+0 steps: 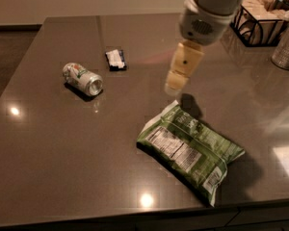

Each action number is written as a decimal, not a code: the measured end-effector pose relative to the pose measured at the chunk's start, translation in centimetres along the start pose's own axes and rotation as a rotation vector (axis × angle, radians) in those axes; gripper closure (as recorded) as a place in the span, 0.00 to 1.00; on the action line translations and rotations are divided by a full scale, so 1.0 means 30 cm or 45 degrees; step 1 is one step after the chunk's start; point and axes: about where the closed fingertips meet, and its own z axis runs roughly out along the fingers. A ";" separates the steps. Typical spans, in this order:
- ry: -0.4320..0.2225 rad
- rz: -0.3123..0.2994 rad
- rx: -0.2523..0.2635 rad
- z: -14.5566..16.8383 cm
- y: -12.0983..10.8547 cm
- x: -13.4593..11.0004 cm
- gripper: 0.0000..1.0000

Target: Place 7up can upright

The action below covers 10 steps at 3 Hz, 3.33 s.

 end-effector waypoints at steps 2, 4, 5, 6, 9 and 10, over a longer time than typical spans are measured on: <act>-0.039 0.158 -0.108 0.235 -0.086 -0.355 0.00; -0.002 0.155 -0.183 0.427 0.006 -0.671 0.00; 0.062 0.139 -0.172 0.508 0.074 -0.814 0.00; 0.102 0.127 -0.173 0.557 0.111 -0.881 0.00; 0.189 0.124 -0.146 0.635 0.087 -0.922 0.47; 0.127 0.032 -0.141 0.587 0.089 -0.924 0.70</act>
Offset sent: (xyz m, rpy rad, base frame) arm 0.1120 0.1670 -0.0573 0.1288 0.1560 -0.1307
